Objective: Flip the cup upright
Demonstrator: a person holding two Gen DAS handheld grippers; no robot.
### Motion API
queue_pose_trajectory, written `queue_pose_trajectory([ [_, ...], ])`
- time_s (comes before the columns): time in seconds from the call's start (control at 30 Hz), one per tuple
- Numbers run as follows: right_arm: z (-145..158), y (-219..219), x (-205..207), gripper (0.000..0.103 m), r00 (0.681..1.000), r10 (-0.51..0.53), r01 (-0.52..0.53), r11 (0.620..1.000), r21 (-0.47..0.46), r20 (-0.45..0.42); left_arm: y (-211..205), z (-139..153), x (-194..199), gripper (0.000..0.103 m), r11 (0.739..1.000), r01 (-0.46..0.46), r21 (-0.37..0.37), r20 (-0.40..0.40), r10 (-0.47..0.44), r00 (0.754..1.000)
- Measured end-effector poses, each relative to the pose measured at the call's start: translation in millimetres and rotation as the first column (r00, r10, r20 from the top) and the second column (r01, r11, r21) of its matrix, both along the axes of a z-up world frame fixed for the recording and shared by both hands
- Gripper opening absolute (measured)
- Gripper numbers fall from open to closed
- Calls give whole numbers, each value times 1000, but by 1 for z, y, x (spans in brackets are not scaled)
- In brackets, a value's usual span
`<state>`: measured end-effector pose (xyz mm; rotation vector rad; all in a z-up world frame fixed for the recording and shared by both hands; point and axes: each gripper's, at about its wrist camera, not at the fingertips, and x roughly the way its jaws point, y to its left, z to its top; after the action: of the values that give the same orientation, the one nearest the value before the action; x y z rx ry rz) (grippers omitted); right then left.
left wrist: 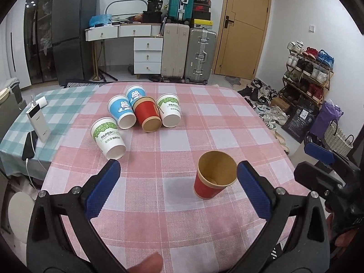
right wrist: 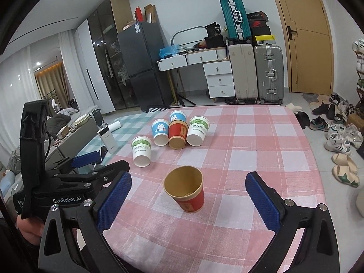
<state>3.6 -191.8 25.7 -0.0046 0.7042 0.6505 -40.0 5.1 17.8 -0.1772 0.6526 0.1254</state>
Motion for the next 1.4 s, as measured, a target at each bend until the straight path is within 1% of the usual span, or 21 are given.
queue_pose_trajectory([
  [0.17,5,-3,-7,102,1000,2,-3,1000,3,10,-4,3,-11,102,1000,1,7,10,-1,1000],
  [0.5,14,-6,-17,102,999,2,-3,1000,8,41,-4,4,-13,102,1000,7,0,15,-7,1000],
  [1.4,18,-7,-20,102,999,1,-1,1000,7,48,-3,2,-15,102,1000,8,10,21,-8,1000],
])
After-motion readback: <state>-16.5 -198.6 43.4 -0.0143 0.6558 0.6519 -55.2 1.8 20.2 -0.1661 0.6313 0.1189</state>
